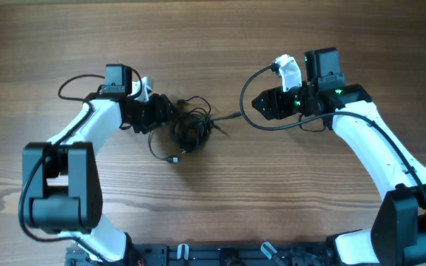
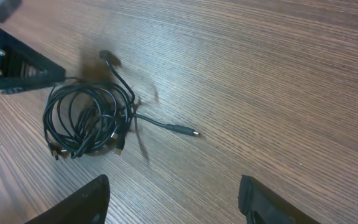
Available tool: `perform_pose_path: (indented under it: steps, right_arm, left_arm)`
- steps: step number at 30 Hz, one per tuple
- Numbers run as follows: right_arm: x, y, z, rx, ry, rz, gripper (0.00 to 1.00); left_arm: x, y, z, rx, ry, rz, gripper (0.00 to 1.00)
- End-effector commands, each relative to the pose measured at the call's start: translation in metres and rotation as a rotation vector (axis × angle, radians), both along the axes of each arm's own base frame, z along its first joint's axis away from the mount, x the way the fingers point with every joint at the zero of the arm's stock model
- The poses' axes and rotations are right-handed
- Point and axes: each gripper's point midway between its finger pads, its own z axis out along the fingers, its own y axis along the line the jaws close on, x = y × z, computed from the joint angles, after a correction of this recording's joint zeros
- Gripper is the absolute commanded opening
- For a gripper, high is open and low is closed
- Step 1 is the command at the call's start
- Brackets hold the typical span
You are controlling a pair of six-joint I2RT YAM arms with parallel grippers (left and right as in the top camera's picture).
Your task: Untangle cables
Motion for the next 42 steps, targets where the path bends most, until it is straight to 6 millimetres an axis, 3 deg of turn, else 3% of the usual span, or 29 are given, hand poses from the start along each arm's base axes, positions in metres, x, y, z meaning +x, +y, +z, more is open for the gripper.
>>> perform_pose_path:
  steps: [1, 2, 5, 7, 8, 10, 13, 22, 25, 29, 30, 31, 33, 36, 38, 39, 40, 42]
  right_arm:
    - [-0.002, -0.001, -0.010, -0.011, 0.028, -0.007, 0.69]
    - [-0.002, -0.001, -0.010, -0.011, 0.028, -0.007, 0.69]
    - [-0.002, 0.000, -0.010, -0.010, 0.027, -0.007, 0.69]
    - [-0.002, 0.000, -0.013, -0.011, 0.033, -0.007, 0.69]
    - [-0.002, 0.000, -0.015, -0.013, 0.040, -0.007, 0.69]
    - [-0.002, 0.000, -0.020, -0.016, 0.053, -0.007, 0.69]
    - [-0.003, -0.001, -0.026, -0.020, 0.072, -0.008, 0.69]
    - [-0.004, -0.001, -0.034, -0.024, 0.092, -0.007, 0.69]
    - [-0.003, -0.001, -0.036, -0.025, 0.096, -0.007, 0.69]
    - [-0.004, -0.001, -0.038, -0.026, 0.100, -0.007, 0.69]
    - [-0.004, -0.001, -0.038, -0.026, 0.100, -0.007, 0.69]
    - [-0.004, -0.001, -0.038, -0.026, 0.101, -0.007, 0.69]
    - [-0.004, -0.001, -0.038, -0.026, 0.101, -0.007, 0.69]
    - [-0.005, 0.001, -0.037, -0.017, 0.105, -0.003, 0.69]
    - [-0.010, 0.010, -0.032, 0.044, 0.121, 0.034, 0.72]
    - [-0.017, 0.022, -0.023, 0.116, 0.123, 0.094, 0.75]
    - [-0.021, 0.030, -0.017, 0.161, 0.112, 0.148, 0.76]
    - [-0.041, 0.054, 0.011, 0.345, 0.051, 0.355, 0.75]
  left_arm:
    - [0.010, 0.000, 0.042, 0.008, -0.124, 0.001, 0.80]
    - [0.009, -0.002, 0.049, 0.003, -0.131, 0.007, 1.00]
    - [-0.003, -0.006, 0.040, 0.059, -0.045, 0.069, 1.00]
    - [-0.020, -0.026, 0.028, 0.067, 0.021, 0.018, 1.00]
    - [-0.026, -0.037, 0.025, 0.077, 0.020, -0.037, 0.95]
    - [-0.031, -0.035, 0.011, 0.256, 0.008, -0.048, 0.59]
    - [-0.032, -0.004, 0.002, 0.544, 0.009, 0.126, 0.56]
    - [-0.035, -0.008, -0.023, 0.536, 0.075, 0.149, 0.60]
    - [-0.041, -0.016, -0.038, 0.501, 0.130, 0.120, 0.50]
    - [-0.043, -0.009, -0.047, 0.545, 0.143, 0.127, 0.19]
    - [-0.041, -0.005, -0.047, 0.566, 0.134, 0.134, 0.04]
    - [-0.040, -0.002, -0.046, 0.581, 0.125, 0.139, 0.04]
    - [-0.038, -0.001, -0.036, 0.583, 0.111, 0.138, 0.04]
    - [-0.034, -0.003, -0.001, 0.566, 0.064, 0.135, 0.04]
    - [-0.029, -0.008, 0.034, 0.533, -0.040, 0.090, 0.04]
    - [-0.030, -0.019, 0.065, 0.468, -0.134, 0.009, 0.04]
    - [-0.032, -0.026, 0.081, 0.430, -0.190, -0.052, 0.04]
    - [-0.041, -0.041, 0.119, 0.352, -0.322, -0.170, 0.04]
